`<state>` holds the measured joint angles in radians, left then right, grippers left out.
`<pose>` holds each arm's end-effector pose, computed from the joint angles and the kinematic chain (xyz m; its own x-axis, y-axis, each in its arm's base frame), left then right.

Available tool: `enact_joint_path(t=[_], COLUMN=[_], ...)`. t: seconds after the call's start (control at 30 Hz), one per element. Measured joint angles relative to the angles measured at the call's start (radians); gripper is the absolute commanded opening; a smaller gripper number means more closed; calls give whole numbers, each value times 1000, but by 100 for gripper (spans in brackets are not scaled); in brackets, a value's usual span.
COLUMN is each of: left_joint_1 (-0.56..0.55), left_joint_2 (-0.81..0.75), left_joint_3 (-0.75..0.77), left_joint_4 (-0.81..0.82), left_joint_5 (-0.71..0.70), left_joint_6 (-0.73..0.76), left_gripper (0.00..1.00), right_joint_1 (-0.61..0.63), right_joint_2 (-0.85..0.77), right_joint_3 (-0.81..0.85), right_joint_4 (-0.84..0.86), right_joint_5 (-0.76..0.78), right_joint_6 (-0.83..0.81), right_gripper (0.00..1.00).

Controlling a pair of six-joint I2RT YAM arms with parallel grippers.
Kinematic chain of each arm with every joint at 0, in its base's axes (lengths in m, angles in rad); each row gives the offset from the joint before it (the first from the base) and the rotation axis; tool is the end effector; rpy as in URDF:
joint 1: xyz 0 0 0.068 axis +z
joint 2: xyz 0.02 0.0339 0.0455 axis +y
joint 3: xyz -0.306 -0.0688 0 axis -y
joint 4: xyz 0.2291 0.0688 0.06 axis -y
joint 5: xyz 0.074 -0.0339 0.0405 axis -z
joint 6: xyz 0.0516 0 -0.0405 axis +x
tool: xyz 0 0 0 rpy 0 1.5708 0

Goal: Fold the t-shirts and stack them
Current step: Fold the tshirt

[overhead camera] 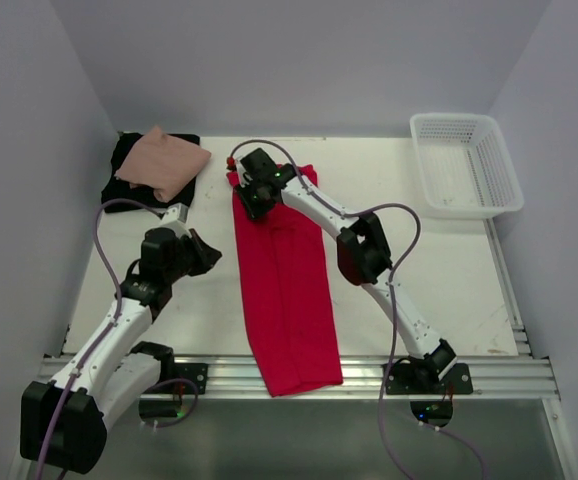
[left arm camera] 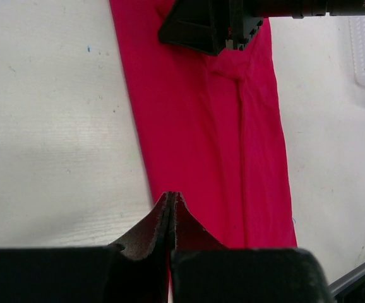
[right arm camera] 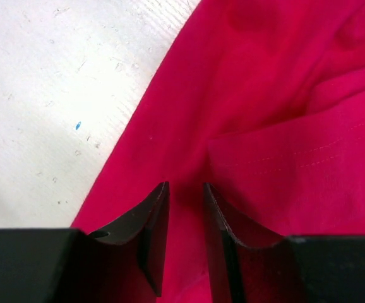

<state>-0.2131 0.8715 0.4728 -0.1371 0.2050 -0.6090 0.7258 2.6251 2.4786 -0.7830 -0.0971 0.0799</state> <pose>0.1586 -0.0451 0.2505 -0.6256 -0.4377 -0.6458 0.0247 0.8163 -0.5771 0.4428 0.3996 0.1901 -0.6536 -0.4738 -0.5901 -0.6539 0.7461 0.1252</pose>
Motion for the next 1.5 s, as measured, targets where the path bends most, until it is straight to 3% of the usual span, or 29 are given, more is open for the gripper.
enact_joint_path(t=[0.37, 0.83, 1.5], left_joint_1=[-6, -11, -11], left_joint_2=[-8, -12, -20], left_joint_3=[-12, -13, -30], left_joint_4=[-6, -7, -8], left_joint_5=[0, 0, 0], left_joint_6=[0, -5, -12], left_gripper=[0, 0, 0], right_joint_1=[-33, -49, -89], right_joint_2=[6, 6, 32], right_joint_3=[8, 8, -3], right_joint_4=[35, 74, 91], right_joint_5=[-25, 54, 45], right_joint_6=[-13, -14, 25], right_gripper=[34, 36, 29])
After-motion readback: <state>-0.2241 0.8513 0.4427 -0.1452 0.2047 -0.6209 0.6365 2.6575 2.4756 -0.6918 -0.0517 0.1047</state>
